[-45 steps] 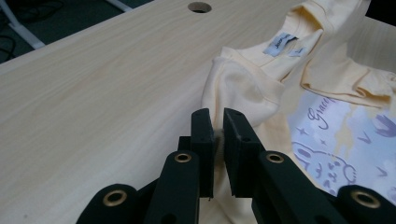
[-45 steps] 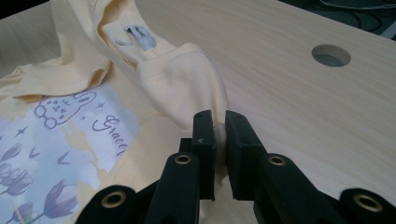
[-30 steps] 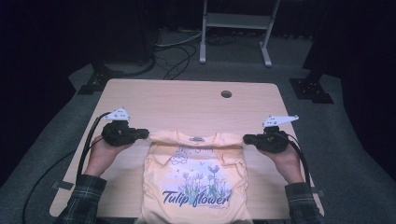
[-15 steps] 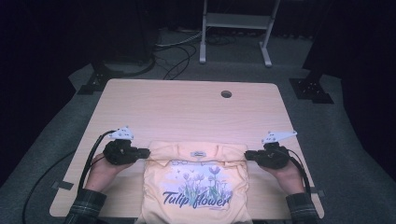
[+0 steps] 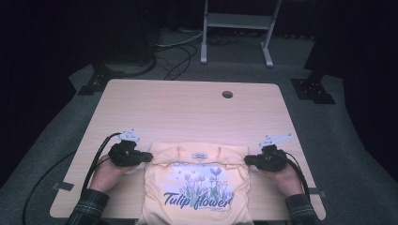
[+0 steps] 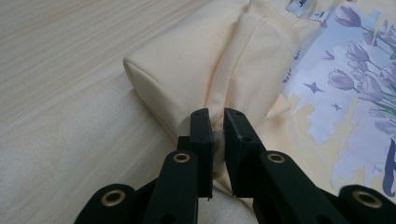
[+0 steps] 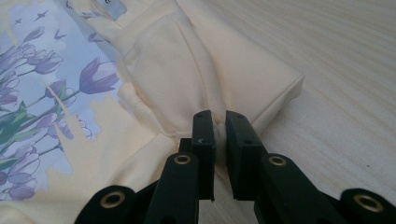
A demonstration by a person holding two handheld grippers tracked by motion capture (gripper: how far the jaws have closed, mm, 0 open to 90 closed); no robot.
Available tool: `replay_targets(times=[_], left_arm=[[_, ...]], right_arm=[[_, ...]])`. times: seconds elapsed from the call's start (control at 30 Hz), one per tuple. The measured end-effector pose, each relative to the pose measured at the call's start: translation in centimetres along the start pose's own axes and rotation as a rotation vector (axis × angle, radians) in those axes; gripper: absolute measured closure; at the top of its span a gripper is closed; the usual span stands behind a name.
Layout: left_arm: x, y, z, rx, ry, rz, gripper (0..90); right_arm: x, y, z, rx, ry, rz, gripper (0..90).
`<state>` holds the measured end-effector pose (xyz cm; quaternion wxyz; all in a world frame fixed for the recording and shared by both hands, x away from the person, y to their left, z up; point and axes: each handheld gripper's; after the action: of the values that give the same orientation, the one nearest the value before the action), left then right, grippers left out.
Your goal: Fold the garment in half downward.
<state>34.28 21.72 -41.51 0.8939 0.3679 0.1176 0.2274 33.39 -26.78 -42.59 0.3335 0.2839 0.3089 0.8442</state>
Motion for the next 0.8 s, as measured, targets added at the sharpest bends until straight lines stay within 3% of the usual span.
replay_targets(times=[0.33,0.67,0.8], left_arm=[[0.5,-0.2,0.3,0.004,0.01,0.027,82.8],[2.3,-0.9,1.2,0.004,0.038,0.057,82.8],[3.1,-1.2,1.4,-0.006,0.054,0.058,82.8]], right_arm=[[-1.1,-1.1,1.4,-0.015,-0.011,-0.021,82.8],[-2.2,-2.3,3.1,-0.026,-0.036,-0.022,83.0],[-2.5,-2.7,3.9,-0.032,-0.035,-0.045,83.0]])
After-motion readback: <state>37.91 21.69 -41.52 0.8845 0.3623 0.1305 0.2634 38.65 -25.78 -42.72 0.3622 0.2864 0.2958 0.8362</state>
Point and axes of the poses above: each handheld gripper's, and its own axes: y roughly backward along the jaws, z roughly out of its top, x roughly to its left, and after that the axes turned 11 degrees about -y, right-handed
